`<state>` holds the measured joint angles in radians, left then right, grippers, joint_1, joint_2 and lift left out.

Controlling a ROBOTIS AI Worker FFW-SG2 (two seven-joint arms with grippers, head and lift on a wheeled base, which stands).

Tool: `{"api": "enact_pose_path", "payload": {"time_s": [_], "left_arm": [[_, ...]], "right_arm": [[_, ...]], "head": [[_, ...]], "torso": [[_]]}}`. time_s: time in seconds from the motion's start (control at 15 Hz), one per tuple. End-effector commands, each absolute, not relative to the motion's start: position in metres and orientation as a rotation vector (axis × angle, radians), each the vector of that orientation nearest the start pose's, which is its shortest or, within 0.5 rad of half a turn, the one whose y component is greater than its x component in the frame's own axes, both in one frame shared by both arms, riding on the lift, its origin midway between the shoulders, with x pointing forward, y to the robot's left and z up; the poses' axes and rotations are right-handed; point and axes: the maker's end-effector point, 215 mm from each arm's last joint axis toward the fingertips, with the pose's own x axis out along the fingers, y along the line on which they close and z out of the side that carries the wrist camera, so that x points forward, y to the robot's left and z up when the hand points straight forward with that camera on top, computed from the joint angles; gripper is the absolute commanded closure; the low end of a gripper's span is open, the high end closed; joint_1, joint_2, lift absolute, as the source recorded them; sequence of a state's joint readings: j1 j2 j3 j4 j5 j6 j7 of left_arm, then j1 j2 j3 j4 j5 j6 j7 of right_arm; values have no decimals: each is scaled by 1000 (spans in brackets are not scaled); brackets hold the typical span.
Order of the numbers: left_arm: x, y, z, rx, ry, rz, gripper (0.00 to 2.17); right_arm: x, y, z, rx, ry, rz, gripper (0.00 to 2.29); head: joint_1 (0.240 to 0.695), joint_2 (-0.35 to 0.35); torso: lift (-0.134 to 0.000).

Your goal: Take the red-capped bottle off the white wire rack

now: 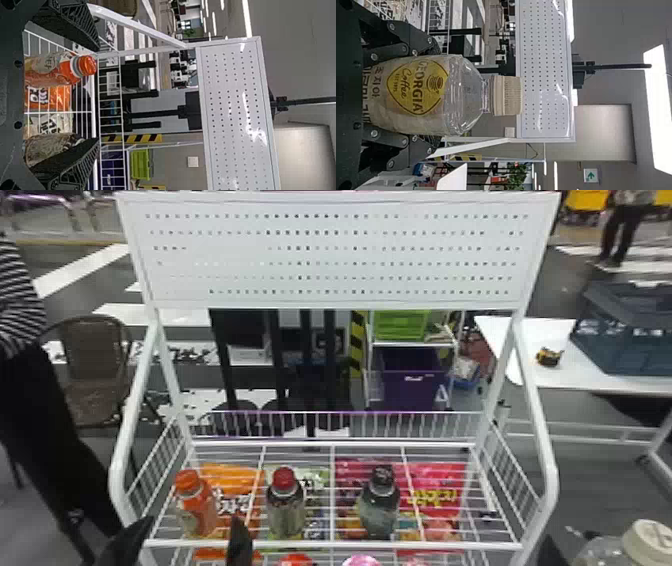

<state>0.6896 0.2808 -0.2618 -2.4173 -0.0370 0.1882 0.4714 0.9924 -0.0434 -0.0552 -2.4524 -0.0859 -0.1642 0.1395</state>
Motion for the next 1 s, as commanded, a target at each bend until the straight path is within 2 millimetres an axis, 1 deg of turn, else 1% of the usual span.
{"api": "enact_pose_path", "payload": {"time_s": [0.0, 0.07, 0.2, 0.33, 0.47, 0.53, 0.67, 0.8, 0.93], "left_arm": [[380, 195, -286, 107, 52, 97, 87], [380, 190, -299, 105, 71, 86, 87], [382, 173, -329, 95, 95, 55, 90], [382, 153, -348, 58, 54, 24, 90], [383, 134, -372, 49, 66, -8, 90], [385, 125, -379, 49, 72, -22, 90], [395, 121, -388, 34, 63, -22, 93], [409, 113, -397, 29, 68, -38, 93], [423, 113, -406, -1, 83, -40, 93]], "right_arm": [[318, -218, -247, 14, -71, 134, 1376], [316, -219, -240, 19, -102, 131, 1376], [315, -221, -241, 18, -105, 127, 1379], [315, -223, -241, 18, -107, 125, 1376], [313, -224, -242, 16, -102, 124, 1376], [313, -223, -242, 17, -104, 124, 1376], [311, -224, -243, 17, -104, 122, 1376], [308, -224, -240, 16, -118, 122, 1376], [304, -224, -236, 15, -131, 121, 1376]], "head": [[499, 0], [499, 0], [499, 0], [499, 0], [499, 0], [499, 0], [499, 0], [499, 0], [499, 0]], "torso": [[0], [0], [0], [0], [0], [0], [0], [0], [0]]}}
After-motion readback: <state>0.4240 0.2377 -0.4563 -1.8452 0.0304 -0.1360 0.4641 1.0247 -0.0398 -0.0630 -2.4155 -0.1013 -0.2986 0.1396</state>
